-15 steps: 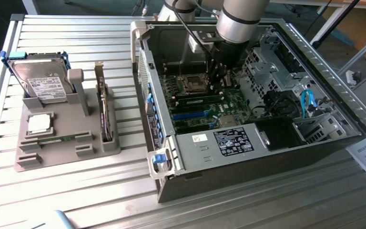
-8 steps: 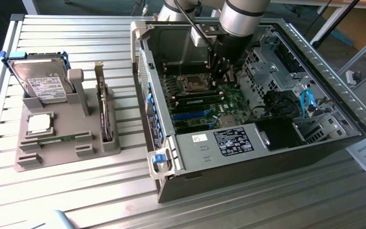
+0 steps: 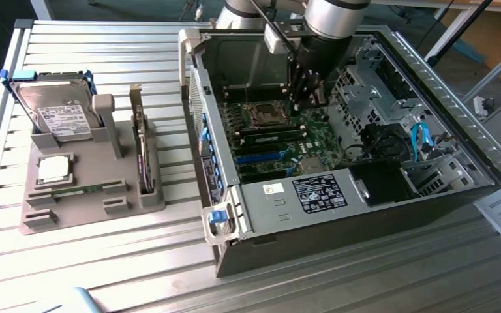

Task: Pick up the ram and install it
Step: 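Press down the ram until it locks into place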

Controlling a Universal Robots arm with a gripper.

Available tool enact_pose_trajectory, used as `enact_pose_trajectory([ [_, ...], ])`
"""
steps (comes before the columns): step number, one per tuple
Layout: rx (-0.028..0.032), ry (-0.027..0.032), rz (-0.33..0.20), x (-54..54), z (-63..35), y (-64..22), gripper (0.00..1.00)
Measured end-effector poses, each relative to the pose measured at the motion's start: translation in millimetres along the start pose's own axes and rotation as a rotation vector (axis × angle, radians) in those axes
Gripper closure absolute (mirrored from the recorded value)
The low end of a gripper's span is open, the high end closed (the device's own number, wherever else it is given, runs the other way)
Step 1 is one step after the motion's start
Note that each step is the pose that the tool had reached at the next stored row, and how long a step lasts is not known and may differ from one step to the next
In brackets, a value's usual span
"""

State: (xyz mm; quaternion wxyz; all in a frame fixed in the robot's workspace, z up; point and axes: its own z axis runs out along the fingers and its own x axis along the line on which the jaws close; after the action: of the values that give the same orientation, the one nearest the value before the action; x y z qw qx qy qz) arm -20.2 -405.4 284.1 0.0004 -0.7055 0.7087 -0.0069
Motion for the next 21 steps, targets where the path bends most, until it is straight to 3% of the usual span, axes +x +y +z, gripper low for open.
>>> enact_pose_trajectory([
  [17,0.0,0.0006,0.0,-1.3,-50.2,-3.7,0.89],
  [21,0.0,0.0006,0.0,-1.3,-54.9,-4.0,0.89],
])
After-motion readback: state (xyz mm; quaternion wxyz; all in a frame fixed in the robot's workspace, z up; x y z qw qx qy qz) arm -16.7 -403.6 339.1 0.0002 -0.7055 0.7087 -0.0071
